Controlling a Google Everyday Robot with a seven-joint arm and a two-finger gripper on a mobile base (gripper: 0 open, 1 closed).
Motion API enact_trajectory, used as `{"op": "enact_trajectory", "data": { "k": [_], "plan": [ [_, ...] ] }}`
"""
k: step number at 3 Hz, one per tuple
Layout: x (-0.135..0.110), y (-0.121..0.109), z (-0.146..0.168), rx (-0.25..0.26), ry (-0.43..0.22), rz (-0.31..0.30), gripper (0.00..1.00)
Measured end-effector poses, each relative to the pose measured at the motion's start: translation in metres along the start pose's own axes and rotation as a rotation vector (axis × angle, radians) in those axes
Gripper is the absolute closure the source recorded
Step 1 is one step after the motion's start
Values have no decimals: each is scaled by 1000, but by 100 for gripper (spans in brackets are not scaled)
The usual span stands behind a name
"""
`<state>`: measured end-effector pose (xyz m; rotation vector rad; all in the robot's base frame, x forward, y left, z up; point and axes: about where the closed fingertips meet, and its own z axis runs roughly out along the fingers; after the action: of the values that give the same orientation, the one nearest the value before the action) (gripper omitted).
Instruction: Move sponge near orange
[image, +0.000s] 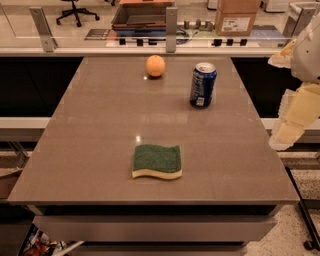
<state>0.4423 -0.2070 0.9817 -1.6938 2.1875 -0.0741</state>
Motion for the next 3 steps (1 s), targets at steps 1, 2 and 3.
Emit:
{"op": "enact_trajectory", "data": {
  "k": [1,2,3],
  "plan": [
    [-14,2,17,-40,-84,9,0],
    [-32,10,40,-96,-193,19,0],
    [-52,24,65,-159,-315,28,0]
  ]
}}
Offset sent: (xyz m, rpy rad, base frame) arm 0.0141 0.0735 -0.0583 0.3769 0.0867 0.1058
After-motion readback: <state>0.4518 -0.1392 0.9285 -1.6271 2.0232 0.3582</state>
